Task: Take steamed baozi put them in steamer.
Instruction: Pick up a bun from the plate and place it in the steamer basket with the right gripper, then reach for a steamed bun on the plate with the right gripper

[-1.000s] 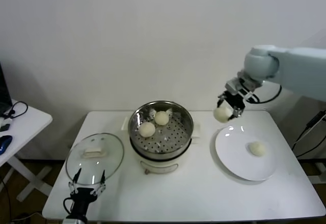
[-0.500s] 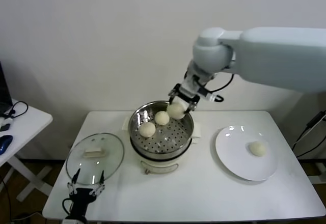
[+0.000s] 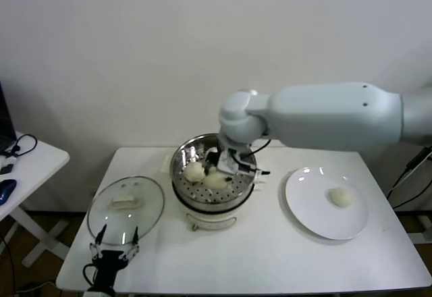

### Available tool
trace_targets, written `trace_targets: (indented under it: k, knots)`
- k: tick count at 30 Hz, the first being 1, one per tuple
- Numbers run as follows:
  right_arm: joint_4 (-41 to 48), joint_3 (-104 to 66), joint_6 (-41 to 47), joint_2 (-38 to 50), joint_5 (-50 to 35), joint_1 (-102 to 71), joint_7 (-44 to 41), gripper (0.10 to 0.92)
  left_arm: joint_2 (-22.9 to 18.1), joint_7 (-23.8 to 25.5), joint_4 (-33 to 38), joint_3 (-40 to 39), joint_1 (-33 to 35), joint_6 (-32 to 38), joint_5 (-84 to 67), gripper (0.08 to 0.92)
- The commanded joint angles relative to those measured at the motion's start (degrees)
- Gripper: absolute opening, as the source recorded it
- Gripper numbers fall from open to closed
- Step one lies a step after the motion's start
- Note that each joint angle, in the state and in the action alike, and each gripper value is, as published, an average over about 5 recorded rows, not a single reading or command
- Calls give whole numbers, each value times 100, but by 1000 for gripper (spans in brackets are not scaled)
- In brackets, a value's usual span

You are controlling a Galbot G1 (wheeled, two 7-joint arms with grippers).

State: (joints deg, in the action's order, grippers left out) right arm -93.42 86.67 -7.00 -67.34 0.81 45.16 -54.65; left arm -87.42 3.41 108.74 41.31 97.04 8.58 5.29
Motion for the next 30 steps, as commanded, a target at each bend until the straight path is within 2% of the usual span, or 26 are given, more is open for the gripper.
trace_targets:
  k: [1, 13, 16, 21, 24, 26, 30]
  knots:
    - [216, -66, -15, -248, 863, -848, 58, 611, 9, -6, -34, 8, 1, 20, -7, 823]
    - [431, -176, -52, -390, 1103, -1044, 169, 611, 17, -6, -56, -2, -41, 14, -18, 823]
    - [437, -229, -122, -366, 1023, -974, 196, 636, 24, -5, -49, -3, -40, 13, -18, 823]
    - [403, -426, -320, -165, 546, -665, -45, 760, 30, -5, -19, -2, -37, 7, -16, 823]
    - [420, -559, -441, 83, 330, -332, -270, 807, 36, -6, 18, 3, -25, 6, -12, 823]
    - [457, -494, -470, 304, -87, 37, -461, 819, 45, -6, 37, 13, -16, 7, -8, 823]
    - [634, 231, -391, 756, -1449, 1054, -816, 822, 57, -6, 58, 25, -5, 7, -10, 823]
